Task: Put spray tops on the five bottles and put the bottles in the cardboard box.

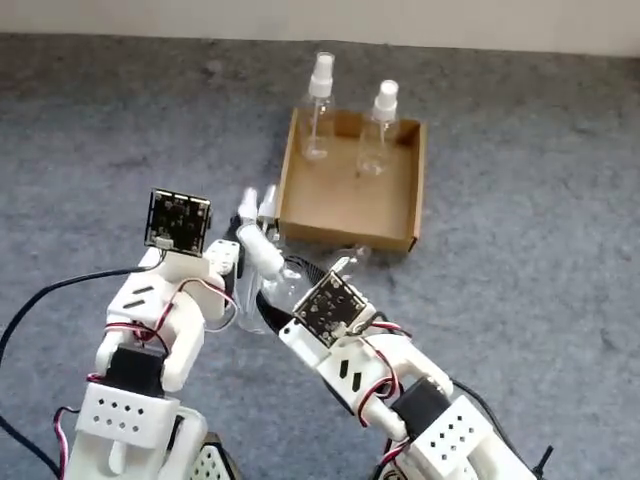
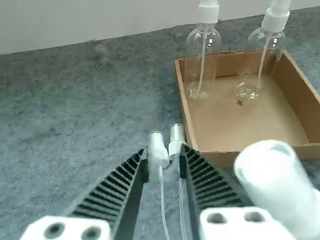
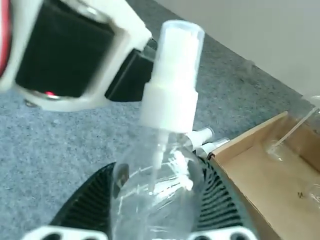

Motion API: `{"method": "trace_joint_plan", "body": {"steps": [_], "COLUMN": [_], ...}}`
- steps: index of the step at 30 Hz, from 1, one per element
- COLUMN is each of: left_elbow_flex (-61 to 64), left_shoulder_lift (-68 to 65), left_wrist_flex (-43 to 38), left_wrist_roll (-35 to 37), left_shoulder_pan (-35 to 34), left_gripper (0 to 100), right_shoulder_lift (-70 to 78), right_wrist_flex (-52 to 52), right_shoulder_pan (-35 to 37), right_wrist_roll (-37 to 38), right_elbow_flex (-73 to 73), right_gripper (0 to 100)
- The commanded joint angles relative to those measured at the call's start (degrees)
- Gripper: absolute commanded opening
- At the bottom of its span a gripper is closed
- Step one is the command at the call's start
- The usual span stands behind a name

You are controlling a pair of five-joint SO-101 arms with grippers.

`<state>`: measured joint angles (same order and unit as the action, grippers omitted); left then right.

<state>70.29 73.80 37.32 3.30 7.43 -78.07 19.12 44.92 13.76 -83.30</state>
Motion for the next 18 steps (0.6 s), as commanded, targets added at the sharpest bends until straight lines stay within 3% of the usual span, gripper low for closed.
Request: {"method": "trace_joint_plan", "body": {"steps": [1,9,14,18], "left_elbow_flex": [-4.0,-3.47,-2.95,-2.95], "left_shoulder_lift": [-0.13,5.41,16.4,22.73], "left_wrist_flex": [-1.05,-0.79,7.12,13.1], "left_wrist_roll": [-0.44,-0.44,-0.44,-0.44], "left_shoulder_pan": [2.33,2.33,1.98,1.89], "left_gripper": [9,9,9,9], "right_shoulder_lift": [-0.92,-0.92,-0.92,-0.84], "right_wrist_flex": [-1.19,-1.19,-1.19,-1.19], "right_shoulder_pan": [0.48,0.48,0.22,-5.41], "right_wrist_roll": [-0.26,-0.18,-0.18,-0.26], "right_elbow_flex": [0.84,0.84,1.1,1.45], "right_gripper": [0.4,0.4,0.4,0.4]}}
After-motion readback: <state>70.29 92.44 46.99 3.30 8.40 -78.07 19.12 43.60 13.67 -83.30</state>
